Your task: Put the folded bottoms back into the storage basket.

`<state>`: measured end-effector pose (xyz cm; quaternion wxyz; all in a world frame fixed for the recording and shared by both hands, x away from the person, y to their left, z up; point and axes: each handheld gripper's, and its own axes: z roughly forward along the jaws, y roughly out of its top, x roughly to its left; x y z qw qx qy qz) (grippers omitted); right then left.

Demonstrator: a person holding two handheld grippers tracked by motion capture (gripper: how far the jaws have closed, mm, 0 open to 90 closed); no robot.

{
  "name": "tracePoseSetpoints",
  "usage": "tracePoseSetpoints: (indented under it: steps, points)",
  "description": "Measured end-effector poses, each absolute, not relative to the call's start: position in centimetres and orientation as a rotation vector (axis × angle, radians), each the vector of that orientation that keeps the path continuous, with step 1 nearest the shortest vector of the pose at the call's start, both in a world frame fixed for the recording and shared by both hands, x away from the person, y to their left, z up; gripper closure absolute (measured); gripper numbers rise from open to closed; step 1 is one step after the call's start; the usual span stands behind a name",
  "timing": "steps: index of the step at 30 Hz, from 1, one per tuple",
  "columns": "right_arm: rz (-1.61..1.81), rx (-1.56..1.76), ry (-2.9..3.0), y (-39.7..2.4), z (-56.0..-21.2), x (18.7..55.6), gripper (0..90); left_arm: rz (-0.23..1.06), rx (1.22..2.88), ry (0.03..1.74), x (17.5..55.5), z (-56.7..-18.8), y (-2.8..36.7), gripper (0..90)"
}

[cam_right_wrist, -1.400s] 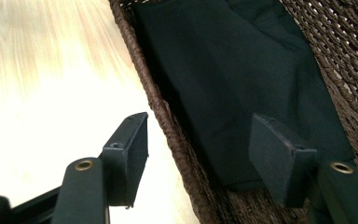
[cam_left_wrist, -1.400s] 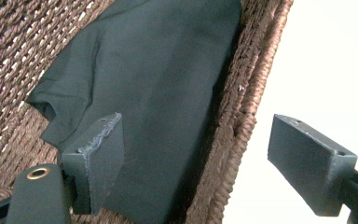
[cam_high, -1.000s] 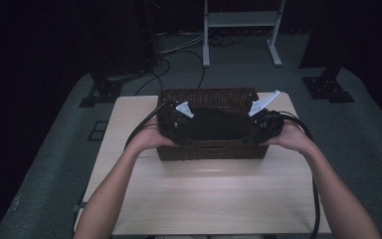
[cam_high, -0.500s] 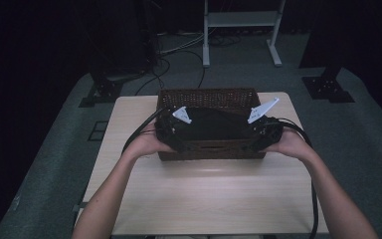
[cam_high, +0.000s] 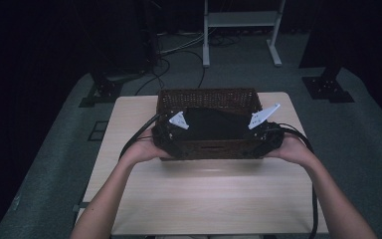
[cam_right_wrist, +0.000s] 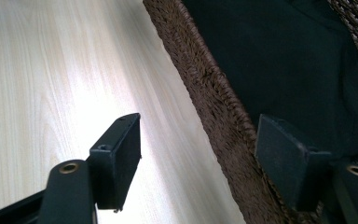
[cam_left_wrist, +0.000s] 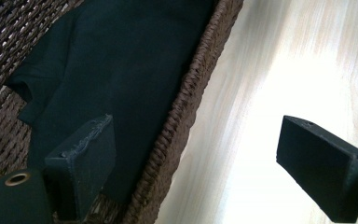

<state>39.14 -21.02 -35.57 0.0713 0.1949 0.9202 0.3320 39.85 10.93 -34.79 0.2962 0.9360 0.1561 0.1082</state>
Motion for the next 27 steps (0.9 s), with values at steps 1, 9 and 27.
tracePoseSetpoints:
  steps: [1, 9, 27]
  points:
    - [0.997, 0.590, 2.768, -21.0, -35.6, 39.0, 29.9, 0.290, 2.490, 0.414, 39.7, -34.8, 11.0, 11.1]
    - [0.999, 0.575, 2.768, -21.0, -36.1, 38.3, 28.0, 0.283, 2.494, 0.404, 38.5, -35.1, 11.0, 11.1]
    - [1.009, 0.574, 2.762, -21.2, -37.6, 36.1, 26.1, 0.288, 2.492, 0.381, 36.2, -36.2, 10.8, 10.0]
